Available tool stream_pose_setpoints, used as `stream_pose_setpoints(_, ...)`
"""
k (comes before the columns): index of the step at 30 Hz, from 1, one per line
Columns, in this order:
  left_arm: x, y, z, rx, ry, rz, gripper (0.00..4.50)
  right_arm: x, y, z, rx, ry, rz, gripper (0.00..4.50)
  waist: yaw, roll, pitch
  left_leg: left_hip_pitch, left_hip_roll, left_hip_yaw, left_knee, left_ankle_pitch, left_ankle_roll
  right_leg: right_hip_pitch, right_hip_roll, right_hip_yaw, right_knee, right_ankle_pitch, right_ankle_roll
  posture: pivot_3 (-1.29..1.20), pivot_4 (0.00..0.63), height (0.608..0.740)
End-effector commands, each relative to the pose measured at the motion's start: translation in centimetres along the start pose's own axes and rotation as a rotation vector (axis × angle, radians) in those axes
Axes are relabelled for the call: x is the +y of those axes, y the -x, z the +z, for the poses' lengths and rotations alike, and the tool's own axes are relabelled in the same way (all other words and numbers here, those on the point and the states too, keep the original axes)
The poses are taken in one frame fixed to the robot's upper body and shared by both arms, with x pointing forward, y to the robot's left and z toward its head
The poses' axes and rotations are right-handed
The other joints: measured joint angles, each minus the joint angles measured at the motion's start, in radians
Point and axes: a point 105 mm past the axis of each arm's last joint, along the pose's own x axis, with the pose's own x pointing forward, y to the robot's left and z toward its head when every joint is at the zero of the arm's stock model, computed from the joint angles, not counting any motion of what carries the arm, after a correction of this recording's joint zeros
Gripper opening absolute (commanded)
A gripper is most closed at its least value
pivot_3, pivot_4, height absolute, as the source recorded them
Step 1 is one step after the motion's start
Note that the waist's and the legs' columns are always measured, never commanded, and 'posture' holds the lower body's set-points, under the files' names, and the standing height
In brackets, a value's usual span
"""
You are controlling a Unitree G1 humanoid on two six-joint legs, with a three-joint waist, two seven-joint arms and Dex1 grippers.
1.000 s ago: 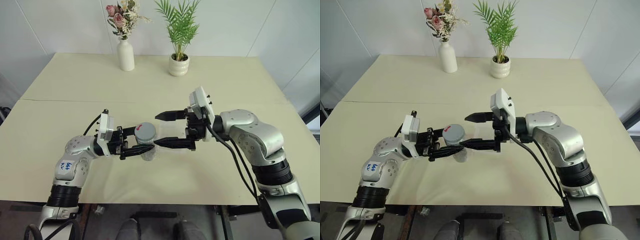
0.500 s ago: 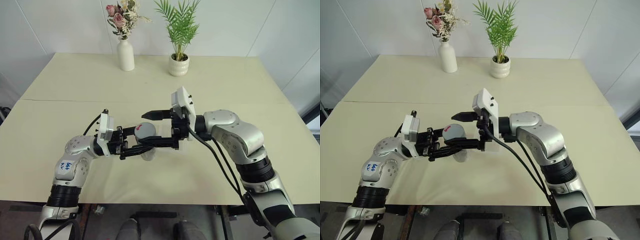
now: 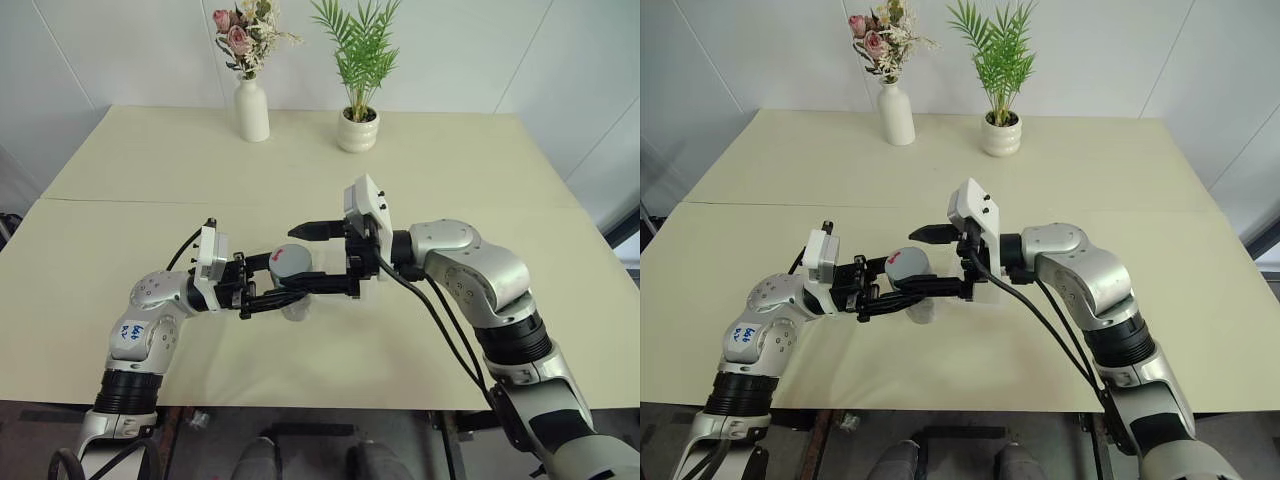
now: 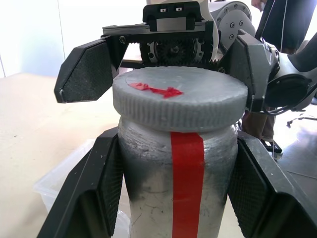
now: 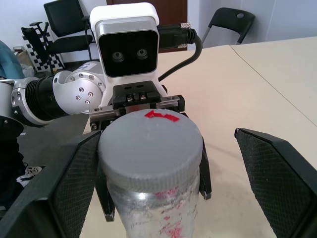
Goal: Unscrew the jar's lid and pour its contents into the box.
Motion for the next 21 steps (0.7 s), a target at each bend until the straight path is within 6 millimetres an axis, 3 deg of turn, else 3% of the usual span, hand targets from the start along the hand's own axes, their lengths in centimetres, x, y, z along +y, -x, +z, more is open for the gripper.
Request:
stream_pose_setpoints(1,-0.2,-0.1,1.0,-0.022,-0.041,-0.016,2.51,-0.3,1.2,1.0,-0.033,0.036,-0.030,4.45,0.000,0.000,0.000,0.000,0.000,0.000,0.000,0.000,0.000,0.000,0.000,0.000,0.000,0.000,0.000,0.00,0.150,0.740)
stream_pose_setpoints(21,-0.2,0.0,1.0,-0.018,-0.039,-0.020,2.51,0.1,2.3,0.5,-0.020,0.022,-0.011,4.45,0.000,0.000,0.000,0.000,0.000,0.000,0.000,0.000,0.000,0.000,0.000,0.000,0.000,0.000,0.000,0.00,0.150,0.740)
